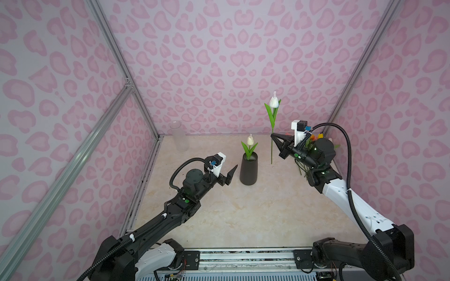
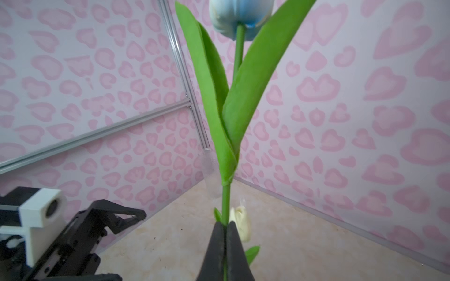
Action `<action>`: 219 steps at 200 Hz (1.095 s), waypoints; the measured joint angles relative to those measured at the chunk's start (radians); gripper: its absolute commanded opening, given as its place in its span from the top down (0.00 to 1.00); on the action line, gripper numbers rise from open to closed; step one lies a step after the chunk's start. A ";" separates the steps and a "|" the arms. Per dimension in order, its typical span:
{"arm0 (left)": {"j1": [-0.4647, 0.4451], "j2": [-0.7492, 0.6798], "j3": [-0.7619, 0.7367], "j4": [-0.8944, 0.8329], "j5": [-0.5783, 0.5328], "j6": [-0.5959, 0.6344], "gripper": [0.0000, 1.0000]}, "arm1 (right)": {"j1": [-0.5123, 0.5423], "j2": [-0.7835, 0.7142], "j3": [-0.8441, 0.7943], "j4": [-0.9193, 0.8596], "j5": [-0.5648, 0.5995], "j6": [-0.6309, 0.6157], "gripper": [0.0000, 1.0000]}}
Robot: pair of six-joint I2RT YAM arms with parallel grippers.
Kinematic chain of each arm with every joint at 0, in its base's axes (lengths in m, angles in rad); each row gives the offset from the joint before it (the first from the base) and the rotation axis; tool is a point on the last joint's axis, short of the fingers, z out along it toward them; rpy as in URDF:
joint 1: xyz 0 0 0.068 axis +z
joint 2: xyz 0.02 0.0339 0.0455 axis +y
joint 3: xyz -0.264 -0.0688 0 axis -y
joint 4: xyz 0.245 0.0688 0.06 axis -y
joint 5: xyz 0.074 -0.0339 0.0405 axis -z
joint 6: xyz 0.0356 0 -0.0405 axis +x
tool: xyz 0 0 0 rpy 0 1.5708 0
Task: Arrange the flowers into the vase
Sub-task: 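Lift the pale blue tulip with the right gripper and carry it toward the vase, then lower the pale blue tulip stem into the vase and open the right gripper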
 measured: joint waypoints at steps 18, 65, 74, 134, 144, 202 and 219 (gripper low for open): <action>0.000 -0.007 -0.005 0.000 -0.003 0.000 0.12 | 0.048 -0.006 -0.008 0.095 0.030 0.002 1.00; 0.000 -0.018 -0.005 0.000 -0.015 -0.002 0.12 | 0.070 0.088 -0.012 0.284 0.130 0.113 1.00; 0.000 -0.018 -0.005 0.000 -0.016 -0.004 0.12 | 0.077 0.110 -0.012 0.321 0.146 0.124 1.00; 0.000 -0.030 -0.027 -0.002 -0.033 -0.008 0.12 | 0.108 0.201 -0.036 0.421 0.231 0.119 1.00; 0.000 -0.031 -0.027 -0.002 -0.034 -0.008 0.12 | 0.111 0.218 -0.047 0.435 0.237 0.110 1.00; 0.000 -0.032 -0.027 -0.002 -0.037 -0.007 0.12 | 0.134 0.268 -0.127 0.491 0.271 0.021 1.00; 0.000 -0.032 -0.027 -0.002 -0.037 -0.007 0.12 | 0.135 0.278 -0.149 0.508 0.270 -0.002 1.00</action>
